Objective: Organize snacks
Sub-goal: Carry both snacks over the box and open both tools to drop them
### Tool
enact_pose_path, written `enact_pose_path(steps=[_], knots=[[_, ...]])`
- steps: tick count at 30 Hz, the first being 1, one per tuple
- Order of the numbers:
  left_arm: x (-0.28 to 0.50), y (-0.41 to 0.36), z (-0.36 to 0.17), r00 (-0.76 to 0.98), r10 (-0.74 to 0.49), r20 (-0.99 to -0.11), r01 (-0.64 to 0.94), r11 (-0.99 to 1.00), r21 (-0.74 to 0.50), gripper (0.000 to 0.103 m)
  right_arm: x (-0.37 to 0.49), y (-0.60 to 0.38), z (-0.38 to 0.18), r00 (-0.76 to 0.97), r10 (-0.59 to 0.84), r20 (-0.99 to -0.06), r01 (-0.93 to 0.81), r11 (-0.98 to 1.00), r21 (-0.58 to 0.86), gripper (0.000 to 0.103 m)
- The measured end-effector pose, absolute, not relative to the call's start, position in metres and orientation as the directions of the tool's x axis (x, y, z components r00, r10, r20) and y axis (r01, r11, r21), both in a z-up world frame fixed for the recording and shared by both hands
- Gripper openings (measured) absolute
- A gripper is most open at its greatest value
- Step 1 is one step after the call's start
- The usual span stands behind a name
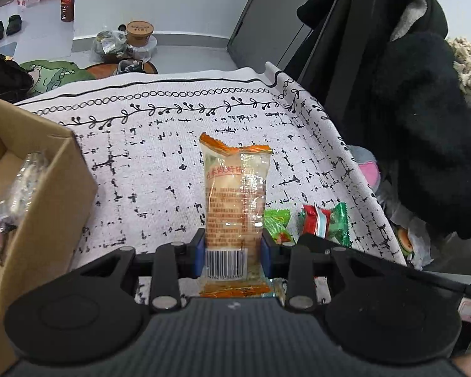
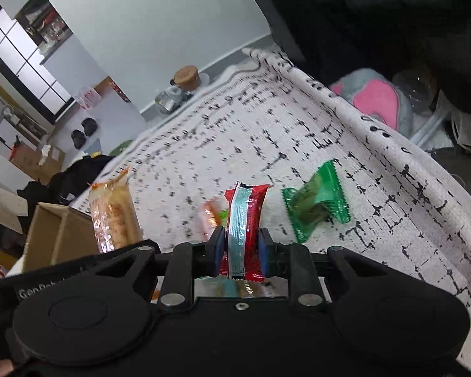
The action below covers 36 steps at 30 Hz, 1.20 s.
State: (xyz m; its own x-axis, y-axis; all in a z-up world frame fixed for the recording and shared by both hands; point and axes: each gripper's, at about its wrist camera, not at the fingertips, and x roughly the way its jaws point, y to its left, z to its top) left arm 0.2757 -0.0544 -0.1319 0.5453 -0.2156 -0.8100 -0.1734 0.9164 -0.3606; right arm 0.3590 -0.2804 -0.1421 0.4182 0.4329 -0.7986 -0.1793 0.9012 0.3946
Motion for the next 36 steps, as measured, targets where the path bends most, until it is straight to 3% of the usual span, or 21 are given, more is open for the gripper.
enact_pose_path(steps=[20, 36], knots=[[0.231, -0.011, -0.074, 0.617, -0.193, -0.763, -0.175, 0.912, -0.372, 0.033, 0.324, -0.249, -0.072, 0.479, 0.535, -0.696, -0.215, 0.84, 0.498, 0.022], [0.211, 0.047, -0.063, 0.636, -0.173, -0.752, -0.209, 0.9, -0.383, 0.033, 0.324, -0.205, -0.069, 0.471, 0.584, -0.662, -0.26, 0.808, 0.528, 0.022]])
